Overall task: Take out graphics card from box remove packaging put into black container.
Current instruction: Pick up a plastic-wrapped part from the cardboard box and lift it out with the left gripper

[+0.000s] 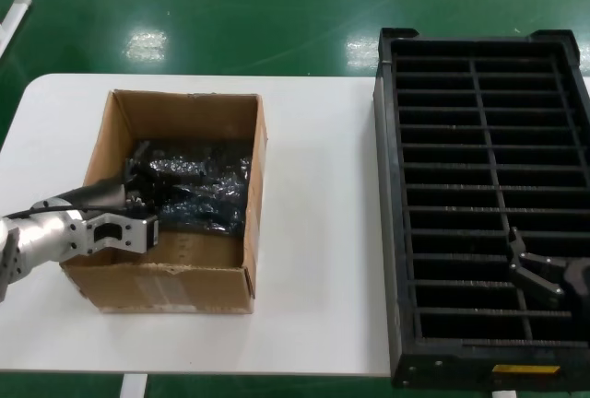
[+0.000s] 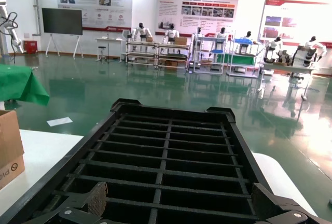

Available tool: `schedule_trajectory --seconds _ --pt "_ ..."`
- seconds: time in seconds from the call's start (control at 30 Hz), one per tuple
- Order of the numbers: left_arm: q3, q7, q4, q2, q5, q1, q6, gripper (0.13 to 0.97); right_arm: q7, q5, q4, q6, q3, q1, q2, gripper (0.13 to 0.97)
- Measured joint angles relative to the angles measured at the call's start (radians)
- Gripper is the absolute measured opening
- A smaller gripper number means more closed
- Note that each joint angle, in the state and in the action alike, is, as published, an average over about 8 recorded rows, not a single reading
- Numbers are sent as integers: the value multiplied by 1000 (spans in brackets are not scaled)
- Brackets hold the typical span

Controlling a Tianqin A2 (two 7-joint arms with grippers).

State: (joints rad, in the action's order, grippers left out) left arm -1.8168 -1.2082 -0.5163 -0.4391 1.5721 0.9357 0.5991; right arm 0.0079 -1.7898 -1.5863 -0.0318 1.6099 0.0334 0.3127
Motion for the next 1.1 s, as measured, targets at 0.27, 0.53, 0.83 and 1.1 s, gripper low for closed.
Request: schedule_trajectory --seconds 0.27,0.53,0.83,1.1 --pt "-11 45 -85 -26 -6 -43 -5 157 0 0 0 0 0 0 0 966" --pt "-5 59 -181 -47 1 -69 -16 140 0 0 0 0 0 0 0 966" --pt "-1 131 -407 -110 -16 -143 -46 139 0 0 0 0 0 0 0 966" --pt "14 275 -659 -198 -47 -247 -79 138 0 0 0 0 0 0 0 966"
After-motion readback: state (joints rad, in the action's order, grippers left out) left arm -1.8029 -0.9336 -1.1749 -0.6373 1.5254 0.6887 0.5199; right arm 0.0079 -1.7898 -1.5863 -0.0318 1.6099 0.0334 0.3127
